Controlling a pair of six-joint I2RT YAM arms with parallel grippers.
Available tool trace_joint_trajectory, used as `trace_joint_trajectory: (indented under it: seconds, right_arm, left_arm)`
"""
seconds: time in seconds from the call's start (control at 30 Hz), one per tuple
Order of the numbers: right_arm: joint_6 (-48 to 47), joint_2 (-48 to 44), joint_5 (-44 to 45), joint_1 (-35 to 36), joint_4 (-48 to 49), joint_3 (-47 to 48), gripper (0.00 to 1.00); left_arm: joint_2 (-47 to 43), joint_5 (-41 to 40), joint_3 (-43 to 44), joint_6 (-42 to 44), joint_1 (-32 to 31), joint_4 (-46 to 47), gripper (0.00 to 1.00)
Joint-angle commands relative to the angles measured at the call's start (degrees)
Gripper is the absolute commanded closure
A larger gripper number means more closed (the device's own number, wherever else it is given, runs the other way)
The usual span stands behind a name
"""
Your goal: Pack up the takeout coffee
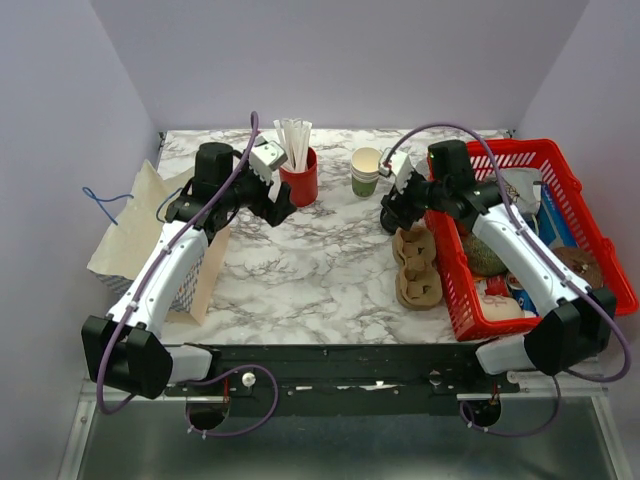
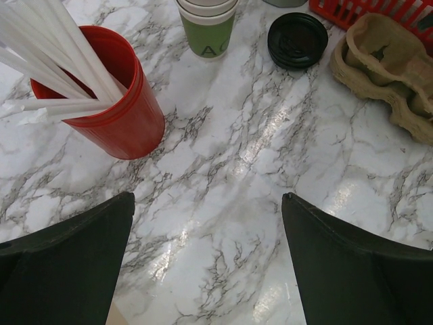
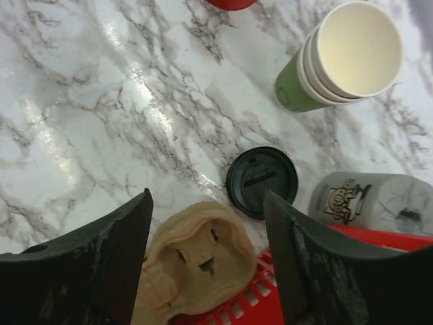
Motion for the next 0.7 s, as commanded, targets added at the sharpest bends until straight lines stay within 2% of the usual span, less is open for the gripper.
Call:
trace_joint_trajectory:
  seconds: [0.0,0.03,0.13,0.33,0.5,0.67]
  right_arm:
    - [9.4,6.7,-1.3,1.0,-3.4,8.2,0.32]
    - [12.3,8.1,-0.9,0.8,-3.4,9.8,0.37]
    - [13.2,13.4,-2.0,0.9,-2.8,17.0,0.40]
    - [5.9,25.2,-4.0,1.0,-3.0,31.2,0.42]
    - [1.5,32.0,-1.3,1.0,-3.2,36.5,0.44]
    - [3.6,37.8,2.4,1.0,-3.1,40.9,0.46]
  left_arm:
    - [1.0,-1.0,0.4,-5.0,-0.2,2.5,0.02]
    - [1.1,-0.8,0.3,-6.4,-0.2,2.9,0.02]
    - [1.7,0.3,1.0,-8.2,-0.2,3.1,0.02]
    - [1.6,0.4,3.1,-5.8,-0.2,0.0,0.02]
    - [0.4,-0.4,2.7,-2.5,-0.2,-2.2,0.02]
    - [-0.4,-1.6,1.7,-2.0,-0.2,-2.0,0.02]
